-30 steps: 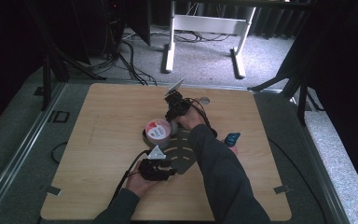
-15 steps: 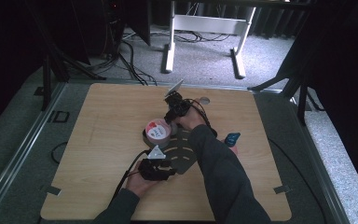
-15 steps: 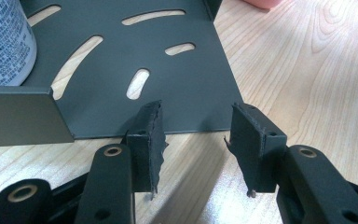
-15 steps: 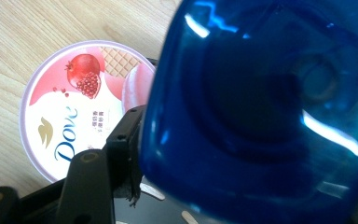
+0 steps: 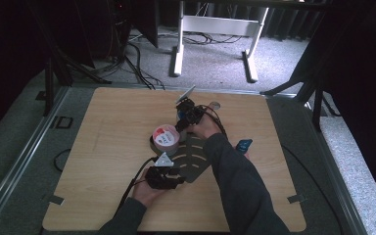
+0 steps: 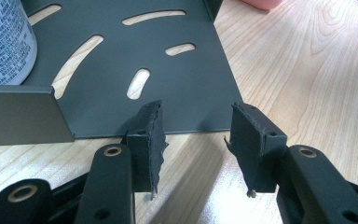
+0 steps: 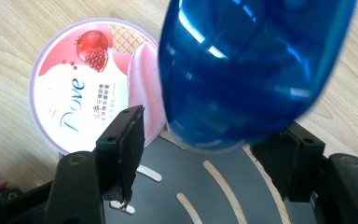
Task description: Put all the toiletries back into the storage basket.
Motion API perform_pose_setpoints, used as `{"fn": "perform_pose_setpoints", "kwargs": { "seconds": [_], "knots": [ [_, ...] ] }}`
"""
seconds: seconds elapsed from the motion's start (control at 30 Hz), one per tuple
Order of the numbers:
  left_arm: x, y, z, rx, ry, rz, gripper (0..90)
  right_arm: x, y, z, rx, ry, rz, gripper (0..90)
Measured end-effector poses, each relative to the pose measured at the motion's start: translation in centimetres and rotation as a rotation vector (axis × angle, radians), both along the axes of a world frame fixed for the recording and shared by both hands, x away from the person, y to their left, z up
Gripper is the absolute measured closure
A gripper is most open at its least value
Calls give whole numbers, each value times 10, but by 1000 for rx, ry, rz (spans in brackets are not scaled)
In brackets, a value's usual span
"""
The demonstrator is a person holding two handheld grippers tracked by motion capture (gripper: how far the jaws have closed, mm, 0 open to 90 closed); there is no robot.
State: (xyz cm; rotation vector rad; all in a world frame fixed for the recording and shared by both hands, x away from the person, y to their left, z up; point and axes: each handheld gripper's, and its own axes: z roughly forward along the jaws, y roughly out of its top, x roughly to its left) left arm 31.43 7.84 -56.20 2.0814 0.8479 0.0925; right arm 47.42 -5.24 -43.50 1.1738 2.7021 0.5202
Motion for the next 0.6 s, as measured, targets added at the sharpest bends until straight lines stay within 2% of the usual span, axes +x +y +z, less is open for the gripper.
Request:
{"fn": "perform_pose_setpoints", "kwargs": {
  "seconds": [0.3, 0.43, 0.5, 0.6],
  "knots": [
    [0, 0, 0, 0, 1, 0, 544, -10, -12, 2, 6, -9, 12, 353],
    [0, 0, 0, -2, 1, 0, 543, -15, -14, 3, 0, -18, 24, 386],
    [0, 0, 0, -1, 1, 1, 543, -21, -16, 5, -1, -41, 36, 411],
    [0, 0, 0, -2, 1, 2, 542, -26, -20, 7, 9, -42, 46, 431]
  ]
}}
